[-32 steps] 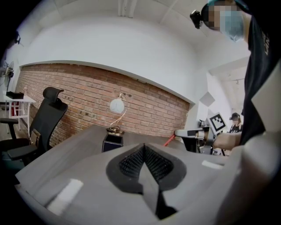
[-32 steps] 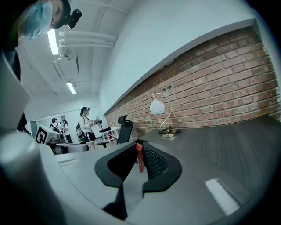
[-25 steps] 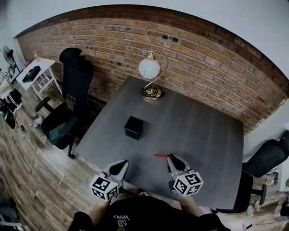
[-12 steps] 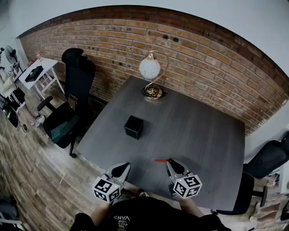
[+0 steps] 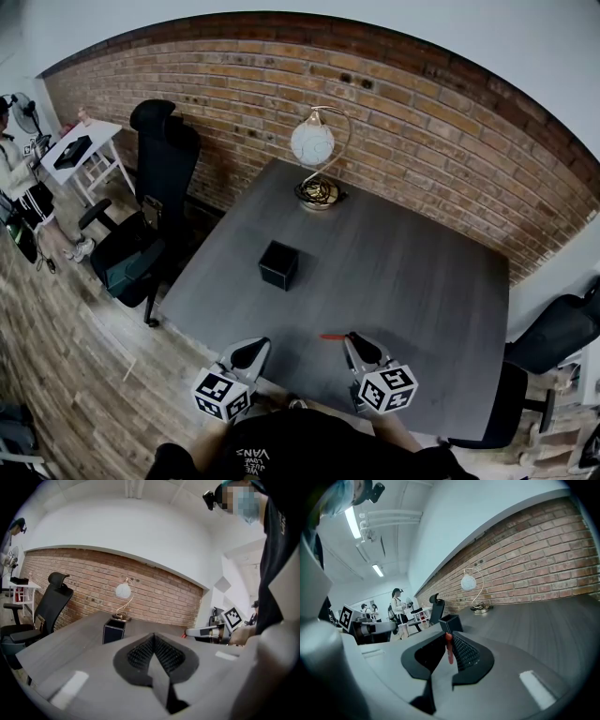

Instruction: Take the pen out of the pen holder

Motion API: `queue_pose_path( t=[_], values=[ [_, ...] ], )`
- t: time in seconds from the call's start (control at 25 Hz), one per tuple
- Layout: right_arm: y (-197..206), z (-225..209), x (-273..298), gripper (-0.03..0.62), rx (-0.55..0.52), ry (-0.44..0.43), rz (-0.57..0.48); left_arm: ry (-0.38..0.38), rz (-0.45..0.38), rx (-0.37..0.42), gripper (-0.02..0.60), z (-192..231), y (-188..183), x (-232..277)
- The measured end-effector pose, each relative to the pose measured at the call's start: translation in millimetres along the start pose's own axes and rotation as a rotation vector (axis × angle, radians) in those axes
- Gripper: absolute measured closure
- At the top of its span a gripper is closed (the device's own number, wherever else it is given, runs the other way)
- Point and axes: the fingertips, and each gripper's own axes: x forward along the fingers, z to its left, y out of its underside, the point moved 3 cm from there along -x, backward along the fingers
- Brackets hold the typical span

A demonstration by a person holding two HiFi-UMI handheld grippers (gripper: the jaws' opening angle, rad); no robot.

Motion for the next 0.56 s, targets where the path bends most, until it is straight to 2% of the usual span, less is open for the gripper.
queue_pose_path(
  t=[0.56],
  values=[
    [-2.7, 2.7, 4.6, 0.545, -0.004, 0.016, -0.001, -0.001, 0.002, 0.007, 0.529, 9.6, -1.5, -0.1]
  ],
)
